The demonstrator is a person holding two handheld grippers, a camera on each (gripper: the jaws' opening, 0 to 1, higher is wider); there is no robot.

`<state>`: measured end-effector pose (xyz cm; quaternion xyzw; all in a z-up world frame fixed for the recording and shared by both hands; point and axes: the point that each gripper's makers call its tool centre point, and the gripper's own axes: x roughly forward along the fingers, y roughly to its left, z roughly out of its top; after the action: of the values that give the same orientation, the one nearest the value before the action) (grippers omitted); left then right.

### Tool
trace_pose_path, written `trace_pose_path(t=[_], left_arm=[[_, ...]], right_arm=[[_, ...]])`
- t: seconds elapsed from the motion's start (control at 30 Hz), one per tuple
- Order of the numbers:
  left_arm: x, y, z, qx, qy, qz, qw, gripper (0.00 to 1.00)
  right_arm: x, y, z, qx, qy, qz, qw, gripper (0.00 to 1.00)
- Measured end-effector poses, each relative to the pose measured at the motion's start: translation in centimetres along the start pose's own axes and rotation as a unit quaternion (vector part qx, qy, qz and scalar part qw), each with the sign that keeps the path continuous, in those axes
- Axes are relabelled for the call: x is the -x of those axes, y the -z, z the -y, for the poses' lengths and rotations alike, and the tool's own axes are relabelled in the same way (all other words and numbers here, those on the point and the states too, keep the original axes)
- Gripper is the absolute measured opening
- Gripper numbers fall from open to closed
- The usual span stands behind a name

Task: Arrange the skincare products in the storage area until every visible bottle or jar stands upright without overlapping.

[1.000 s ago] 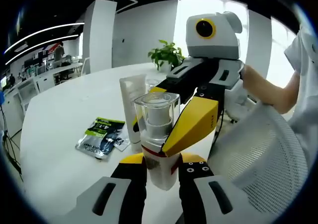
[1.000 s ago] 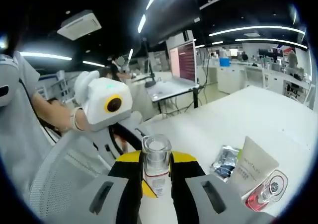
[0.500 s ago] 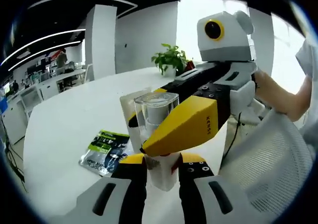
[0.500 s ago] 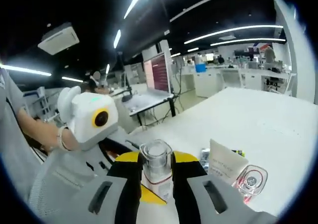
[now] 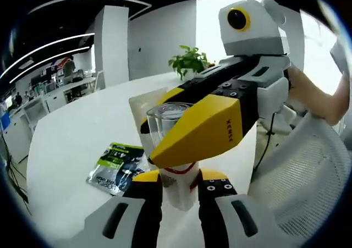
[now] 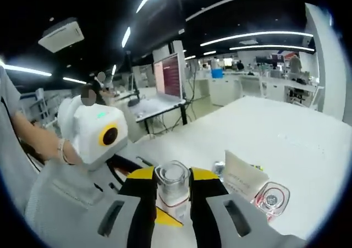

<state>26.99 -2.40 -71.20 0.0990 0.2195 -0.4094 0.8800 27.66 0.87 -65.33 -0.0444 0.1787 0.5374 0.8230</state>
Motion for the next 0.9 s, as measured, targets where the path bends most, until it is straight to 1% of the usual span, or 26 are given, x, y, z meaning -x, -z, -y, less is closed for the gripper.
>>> trace_pose_path(t=[0.07, 0.13, 0.27, 0.3, 0.4, 0.43, 0.47, 0.5, 0.57, 0.6, 0.67, 0.73, 0.8, 0.9], left_arm=[[-0.1, 0.2, 0.2, -0.001, 0.002, -0.001, 1.0000, 0.22], [-0.2, 0.4, 0.3, -0.023, 0.007, -0.005, 0.9997, 0.22], [-0.3, 0.7, 0.4, -0.024, 0.016, -0.007, 0.9996, 0.25], [-0.2, 0.6, 0.3, -0.028, 0.019, -0.002, 0.9994, 0.26], [-0.3, 0.5, 0.5, -0.031, 0.029, 0.001, 0.9991, 0.34], [-0.3, 0.7, 0.6, -0.030, 0.038, -0.001, 0.9988, 0.35], [-0.3, 0.8, 0.8, -0.025, 0.048, -0.003, 0.9985, 0.35], [-0.3, 1.2, 0.5, -0.024, 0.047, -0.008, 0.9985, 0.34], [-0.2, 1.5, 0.4, -0.035, 0.051, -0.016, 0.9980, 0.33], [-0.2, 1.6, 0.3, -0.033, 0.049, -0.016, 0.9981, 0.33], [0.0, 1.5, 0.4, -0.030, 0.056, -0.015, 0.9979, 0.31], [0.0, 1.1, 0.3, -0.040, 0.055, -0.006, 0.9977, 0.29], [0.1, 1.4, 0.4, -0.035, 0.061, -0.011, 0.9975, 0.27], [0.0, 1.8, 0.8, -0.036, 0.072, -0.018, 0.9966, 0.24]], right_arm=[[-0.1, 0.2, 0.0, -0.001, -0.001, -0.002, 1.0000, 0.21], [-0.3, 0.5, 0.0, -0.005, -0.004, -0.007, 1.0000, 0.21], [-0.4, 1.0, 0.2, -0.013, -0.005, -0.015, 0.9998, 0.21], [-0.5, 1.1, 0.2, -0.013, -0.004, -0.017, 0.9998, 0.21], [-0.7, 1.6, 0.0, 0.003, -0.008, -0.027, 0.9996, 0.21], [-0.8, 1.6, 0.0, 0.005, -0.010, -0.026, 0.9996, 0.21], [-0.8, 1.6, -0.2, 0.008, -0.013, -0.026, 0.9995, 0.21], [-0.9, 1.7, -0.3, 0.011, -0.016, -0.029, 0.9994, 0.21], [-1.0, 2.1, -0.8, 0.026, -0.023, -0.037, 0.9987, 0.21], [-1.1, 2.3, -0.7, 0.030, -0.023, -0.040, 0.9985, 0.21], [-1.2, 2.5, -0.8, 0.040, -0.028, -0.045, 0.9978, 0.21], [-1.3, 2.5, -1.0, 0.039, -0.035, -0.044, 0.9976, 0.21], [-1.4, 2.5, -1.1, 0.044, -0.039, -0.043, 0.9974, 0.21], [-1.5, 2.9, -1.2, 0.041, -0.045, -0.047, 0.9970, 0.21]])
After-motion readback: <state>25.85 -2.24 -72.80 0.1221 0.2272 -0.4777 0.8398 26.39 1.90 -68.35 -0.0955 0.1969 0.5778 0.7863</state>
